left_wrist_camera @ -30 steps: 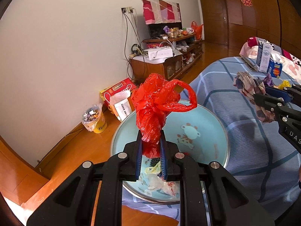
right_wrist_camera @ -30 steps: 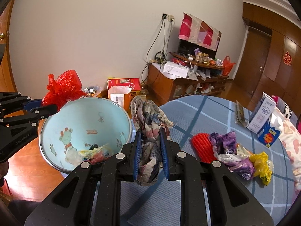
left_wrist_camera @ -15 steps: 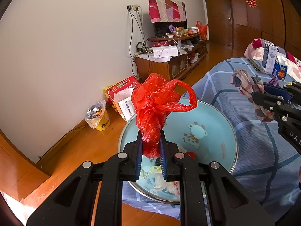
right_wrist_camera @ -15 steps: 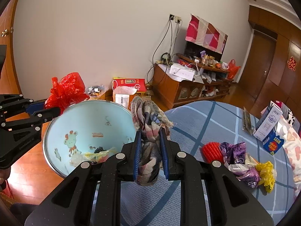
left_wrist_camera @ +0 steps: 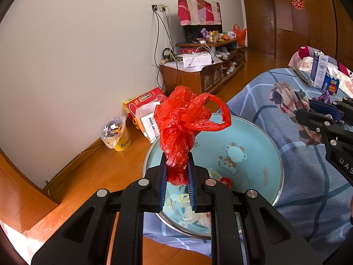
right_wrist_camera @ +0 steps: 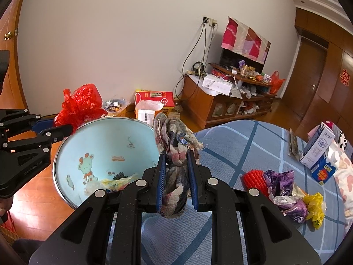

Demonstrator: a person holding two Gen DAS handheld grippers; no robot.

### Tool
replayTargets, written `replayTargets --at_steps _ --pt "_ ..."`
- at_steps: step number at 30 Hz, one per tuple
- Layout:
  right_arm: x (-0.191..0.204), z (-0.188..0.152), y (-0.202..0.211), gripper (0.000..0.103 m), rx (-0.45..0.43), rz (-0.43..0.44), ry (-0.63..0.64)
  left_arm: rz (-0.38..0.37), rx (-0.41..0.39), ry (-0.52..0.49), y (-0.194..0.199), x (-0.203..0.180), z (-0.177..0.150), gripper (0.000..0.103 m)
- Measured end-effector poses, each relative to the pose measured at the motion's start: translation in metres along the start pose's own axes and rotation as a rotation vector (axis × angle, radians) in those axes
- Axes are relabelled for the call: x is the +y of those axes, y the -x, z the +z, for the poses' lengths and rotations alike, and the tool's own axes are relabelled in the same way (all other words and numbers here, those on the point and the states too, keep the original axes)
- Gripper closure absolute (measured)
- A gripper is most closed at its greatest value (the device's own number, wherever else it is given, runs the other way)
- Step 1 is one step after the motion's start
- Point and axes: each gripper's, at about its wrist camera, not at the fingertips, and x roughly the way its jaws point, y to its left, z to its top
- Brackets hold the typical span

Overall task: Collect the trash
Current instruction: 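Hold both items above the bin and open both tools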

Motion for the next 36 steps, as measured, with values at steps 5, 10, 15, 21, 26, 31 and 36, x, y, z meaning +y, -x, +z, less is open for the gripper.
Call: replayTargets --at_steps 5,10,15,21,26,31,36 --pt "0.003 0.001 -0.001 0.083 0.001 0.005 0.005 -0.003 0.0 -0.001 0.001 0.002 -0.001 0.087" --pt "0.007 0.003 -0.003 0.083 0.004 0.012 0.012 -0.002 0.0 0.002 0.001 0.003 0.0 0.087" --pt "0.009 0.004 -0.003 0.083 0.005 0.018 0.022 -0.003 0.0 0.009 0.002 0.003 -0.001 0.087" --pt "0.013 0.005 -0.004 0.083 0.006 0.024 0.029 -0.004 0.002 0.012 0.002 0.004 -0.001 0.087" --pt "0.013 0.005 -0.004 0.083 0.005 0.025 0.029 -0.004 0.001 0.01 0.002 0.005 -0.001 0.087" --pt "0.017 0.005 -0.005 0.083 0.008 0.041 0.037 -0.007 0.002 0.011 0.003 0.006 0.0 0.086" --pt "0.023 0.005 -0.007 0.083 0.009 0.056 0.048 -0.014 0.006 0.01 0.002 0.005 0.001 0.086"
